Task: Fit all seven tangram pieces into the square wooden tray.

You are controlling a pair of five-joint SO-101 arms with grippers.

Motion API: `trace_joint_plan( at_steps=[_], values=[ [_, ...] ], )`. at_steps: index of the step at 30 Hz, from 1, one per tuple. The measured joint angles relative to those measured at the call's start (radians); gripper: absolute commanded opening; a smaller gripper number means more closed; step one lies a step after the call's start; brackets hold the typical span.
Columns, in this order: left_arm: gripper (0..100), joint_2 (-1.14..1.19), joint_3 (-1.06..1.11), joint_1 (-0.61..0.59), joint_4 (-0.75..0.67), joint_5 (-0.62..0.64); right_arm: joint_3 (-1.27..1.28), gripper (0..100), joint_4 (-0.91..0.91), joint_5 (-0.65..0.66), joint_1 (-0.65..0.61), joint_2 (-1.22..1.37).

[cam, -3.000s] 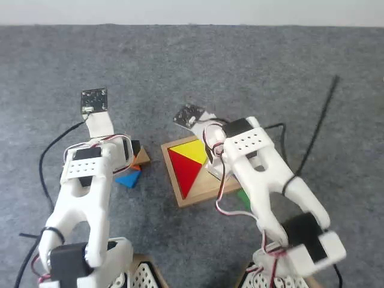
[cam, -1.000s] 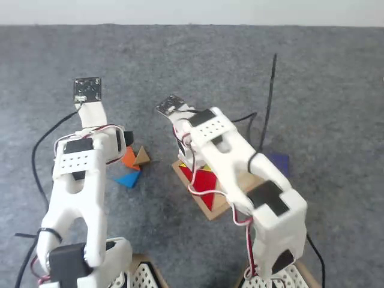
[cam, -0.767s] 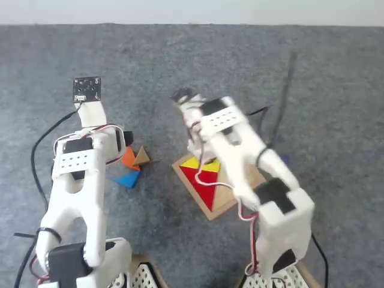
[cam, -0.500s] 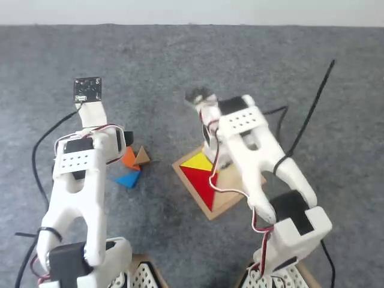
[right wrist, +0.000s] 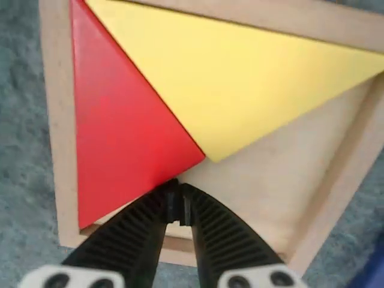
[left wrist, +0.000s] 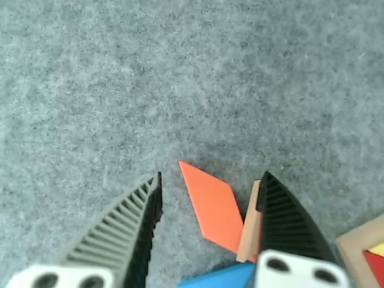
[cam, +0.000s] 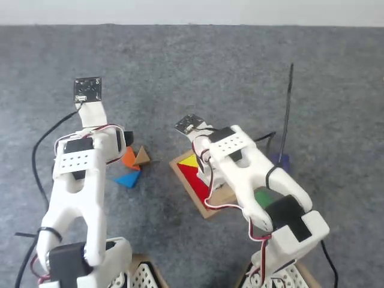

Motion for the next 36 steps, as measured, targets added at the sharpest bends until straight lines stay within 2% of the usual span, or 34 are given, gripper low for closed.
trace_joint_plan(
  at_steps=[6, 15, 22, 26, 31, 36],
  values=[
    [25, 0.0, 0.0, 0.0, 0.0, 0.0, -0.112, 2.4, -0.005, -0.015, -0.008, 0.1],
    [25, 0.0, 0.0, 0.0, 0.0, 0.0, -0.42, 2.4, 0.044, -0.084, -0.017, 0.282],
    [25, 0.0, 0.0, 0.0, 0.0, 0.0, -0.546, 2.6, 0.1, -0.106, -0.017, 0.305],
    [25, 0.0, -0.04, 0.0, 0.035, 0.0, -0.56, 2.7, 0.176, -0.109, 0.026, 0.178],
    [25, 0.0, -0.196, -0.034, 0.212, 0.0, -0.542, 2.7, 0.296, -0.072, 0.106, -0.115],
    [25, 0.0, -0.324, -0.075, 0.344, 0.003, -0.242, 2.8, 0.227, 0.044, 0.256, -0.402]
  ],
)
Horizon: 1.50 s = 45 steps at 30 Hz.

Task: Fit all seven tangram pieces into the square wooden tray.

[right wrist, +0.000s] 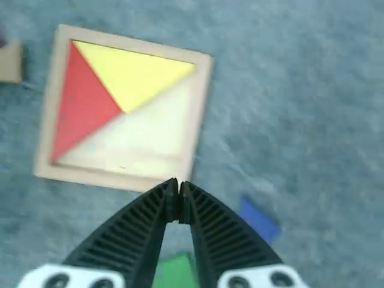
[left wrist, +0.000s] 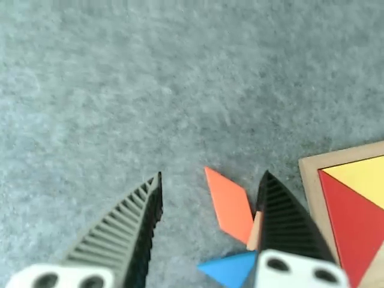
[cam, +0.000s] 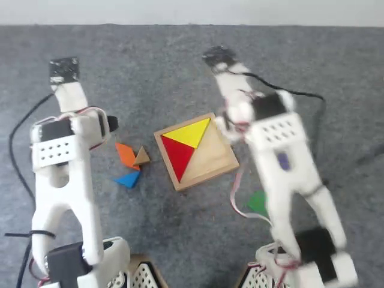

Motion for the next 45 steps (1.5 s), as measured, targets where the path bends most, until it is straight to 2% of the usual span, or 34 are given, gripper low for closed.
trace_joint_plan(
  at_steps=[6, 11, 19, 45],
  values=[
    [25, 0.025, 0.0, 0.032, 0.066, -0.003, 0.532, 2.8, -0.298, 0.074, 0.12, -0.167],
    [30, 0.176, 0.009, 0.044, 0.066, -0.003, 0.733, 2.8, -0.466, 0.08, 0.12, -0.19],
    [30, 0.468, -0.063, 0.114, 0.066, 0.043, 0.776, 2.8, -0.509, 0.078, 0.126, -0.193],
    [28, 0.494, -0.121, 0.015, -0.021, 0.075, 0.81, 2.8, -0.509, 0.081, 0.091, -0.195]
  ],
)
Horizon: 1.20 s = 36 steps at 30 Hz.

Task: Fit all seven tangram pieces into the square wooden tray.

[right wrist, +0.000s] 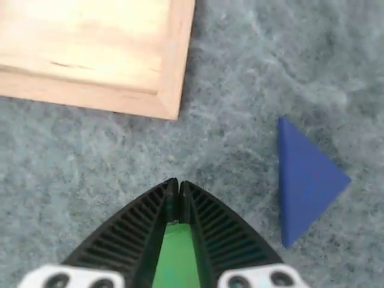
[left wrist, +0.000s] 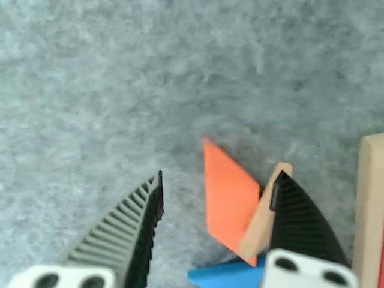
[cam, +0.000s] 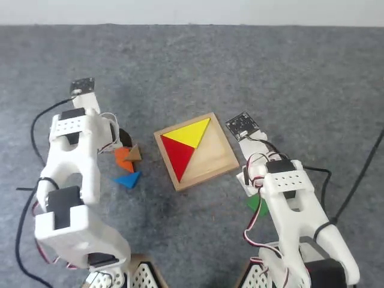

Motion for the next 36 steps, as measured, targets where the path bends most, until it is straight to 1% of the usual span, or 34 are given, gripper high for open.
trace_joint_plan(
  at_steps=[7, 13, 17, 21, 23, 27, 31, 36],
  values=[
    [28, 0.0, -0.021, -0.006, 0.008, 0.005, 0.0, 2.8, 0.0, 0.0, 0.003, 0.0],
    [28, 0.0, 0.048, -0.006, 0.008, -0.017, 0.0, 2.8, 0.0, 0.0, 0.002, 0.0],
    [28, 0.0, 0.106, 0.029, -0.018, -0.044, 0.0, 2.8, 0.0, 0.0, 0.0, 0.0],
    [27, 0.0, 0.115, 0.072, -0.034, -0.049, 0.0, 2.8, 0.0, 0.0, 0.0, 0.0],
    [23, 0.0, 0.115, 0.087, -0.035, -0.049, 0.0, 2.8, 0.0, 0.0, 0.0, 0.0],
    [10, 0.0, 0.115, 0.098, -0.049, -0.049, 0.0, 2.8, 0.0, 0.0, 0.0, 0.0],
    [1, -0.003, 0.115, 0.103, -0.051, -0.078, 0.0, 2.8, 0.0, 0.0, 0.0, 0.0],
    [1, -0.011, 0.114, 0.103, -0.051, -0.124, 0.0, 2.8, 0.0, 0.0, 0.0, 0.0]
  ],
)
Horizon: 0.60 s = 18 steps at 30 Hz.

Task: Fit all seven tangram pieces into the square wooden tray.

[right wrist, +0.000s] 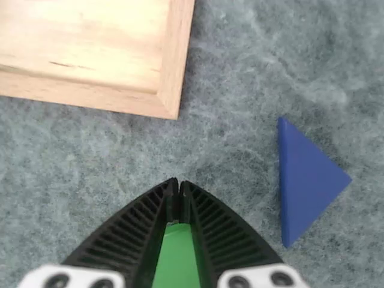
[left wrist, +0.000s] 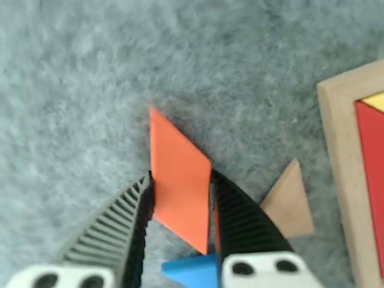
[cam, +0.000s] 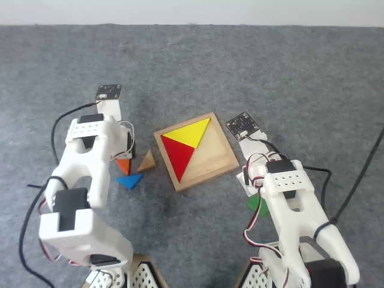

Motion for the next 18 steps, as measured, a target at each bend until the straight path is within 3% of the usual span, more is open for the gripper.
trace_joint_plan(
  at_steps=[5, 14, 18],
  values=[
    [1, -0.011, -0.064, 0.008, 0.0, -0.055, 0.0, 2.8, 0.0, 0.0, 0.0, 0.0],
    [2, -0.006, -0.334, 0.061, 0.175, -0.078, 0.0, 2.8, 0.0, 0.0, 0.0, 0.0],
    [10, 0.015, -0.347, 0.017, 0.184, -0.1, 0.0, 2.8, 0.0, 0.0, 0.0, 0.0]
  ],
)
